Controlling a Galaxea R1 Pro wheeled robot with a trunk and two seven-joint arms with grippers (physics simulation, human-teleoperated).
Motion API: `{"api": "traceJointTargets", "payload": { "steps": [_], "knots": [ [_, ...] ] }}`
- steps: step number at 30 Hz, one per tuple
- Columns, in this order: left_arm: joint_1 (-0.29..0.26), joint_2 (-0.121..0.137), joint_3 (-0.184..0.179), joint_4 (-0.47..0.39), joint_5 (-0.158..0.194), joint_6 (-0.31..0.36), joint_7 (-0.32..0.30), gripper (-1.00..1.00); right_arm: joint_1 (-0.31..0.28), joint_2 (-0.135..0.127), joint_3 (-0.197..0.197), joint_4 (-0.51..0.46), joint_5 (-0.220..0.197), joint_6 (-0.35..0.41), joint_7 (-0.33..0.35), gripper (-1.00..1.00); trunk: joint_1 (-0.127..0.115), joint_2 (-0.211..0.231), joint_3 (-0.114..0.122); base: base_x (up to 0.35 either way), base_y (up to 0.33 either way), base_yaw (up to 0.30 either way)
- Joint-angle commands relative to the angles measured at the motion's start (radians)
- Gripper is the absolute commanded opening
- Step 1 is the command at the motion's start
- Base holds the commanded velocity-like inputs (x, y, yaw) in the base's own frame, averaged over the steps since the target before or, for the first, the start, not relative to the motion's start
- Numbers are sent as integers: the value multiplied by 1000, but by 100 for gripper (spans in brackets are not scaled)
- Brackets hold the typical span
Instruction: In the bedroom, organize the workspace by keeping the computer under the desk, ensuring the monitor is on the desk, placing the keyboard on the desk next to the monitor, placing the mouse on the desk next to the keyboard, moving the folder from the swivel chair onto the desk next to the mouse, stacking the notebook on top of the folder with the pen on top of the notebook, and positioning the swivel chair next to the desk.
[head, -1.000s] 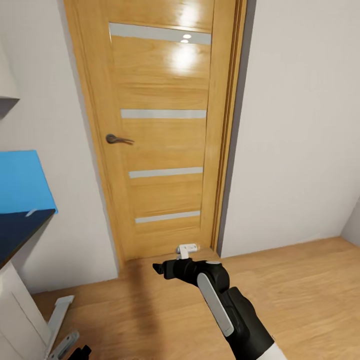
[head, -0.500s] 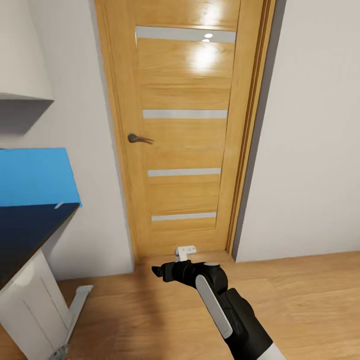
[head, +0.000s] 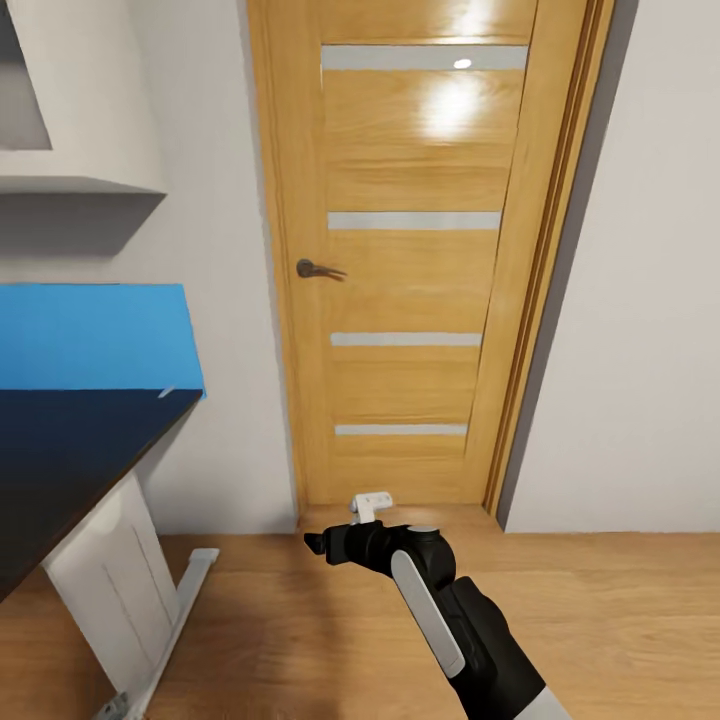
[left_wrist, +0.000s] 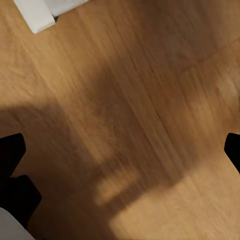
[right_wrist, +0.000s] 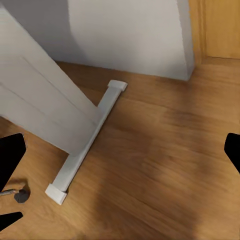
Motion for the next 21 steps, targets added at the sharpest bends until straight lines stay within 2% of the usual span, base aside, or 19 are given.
{"api": "traceJointTargets", "payload": {
  "steps": [1,18,21],
  "knots": [
    [0,-1,1,-3,10,2,7,100,-1,0,0,-1,-6,4,-5,100,0,0,-1,0,0,246],
    [14,1,3,-3,9,2,0,100,-1,0,0,1,-6,4,-5,100,0,0,-1,0,0,247],
    [29,3,2,-9,9,2,-24,100,-1,0,1,7,-6,4,-5,100,0,0,-1,0,0,239]
  ]
}}
